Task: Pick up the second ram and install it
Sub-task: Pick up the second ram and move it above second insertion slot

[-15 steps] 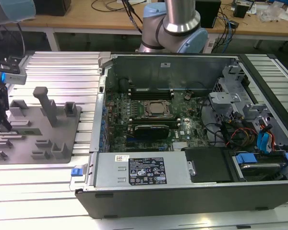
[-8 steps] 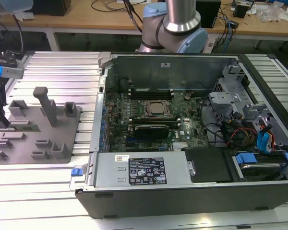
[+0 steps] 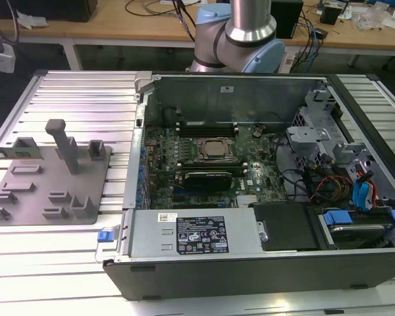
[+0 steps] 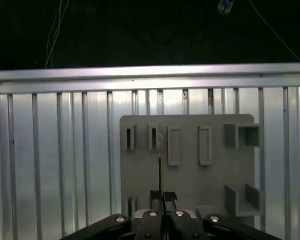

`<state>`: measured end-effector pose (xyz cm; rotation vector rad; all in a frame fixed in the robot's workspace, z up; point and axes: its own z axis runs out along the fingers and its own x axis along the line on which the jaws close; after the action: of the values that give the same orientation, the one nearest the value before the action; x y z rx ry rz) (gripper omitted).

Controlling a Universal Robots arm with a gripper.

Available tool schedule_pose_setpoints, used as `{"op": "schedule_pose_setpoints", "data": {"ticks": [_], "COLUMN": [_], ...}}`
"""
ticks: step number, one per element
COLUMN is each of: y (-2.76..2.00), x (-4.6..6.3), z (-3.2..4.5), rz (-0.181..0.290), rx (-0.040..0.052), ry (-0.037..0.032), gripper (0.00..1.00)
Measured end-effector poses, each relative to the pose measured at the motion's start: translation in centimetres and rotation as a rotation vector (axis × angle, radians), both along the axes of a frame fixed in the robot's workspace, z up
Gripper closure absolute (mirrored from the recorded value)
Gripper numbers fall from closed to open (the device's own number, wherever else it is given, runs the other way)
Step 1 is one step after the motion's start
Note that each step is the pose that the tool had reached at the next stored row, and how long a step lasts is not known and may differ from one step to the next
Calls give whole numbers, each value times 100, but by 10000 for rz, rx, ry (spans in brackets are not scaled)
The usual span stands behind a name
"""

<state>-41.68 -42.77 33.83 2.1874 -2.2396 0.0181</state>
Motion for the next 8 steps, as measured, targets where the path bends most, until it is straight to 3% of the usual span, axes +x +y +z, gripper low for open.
{"op": "schedule_pose_setpoints", "data": {"ticks": [5,8], "y": [10,13], "x": [0,0], "z": [176,323], "rz": [0,0], "rx": [-4,-5], "ry": [0,0], "gripper": [91,91]}}
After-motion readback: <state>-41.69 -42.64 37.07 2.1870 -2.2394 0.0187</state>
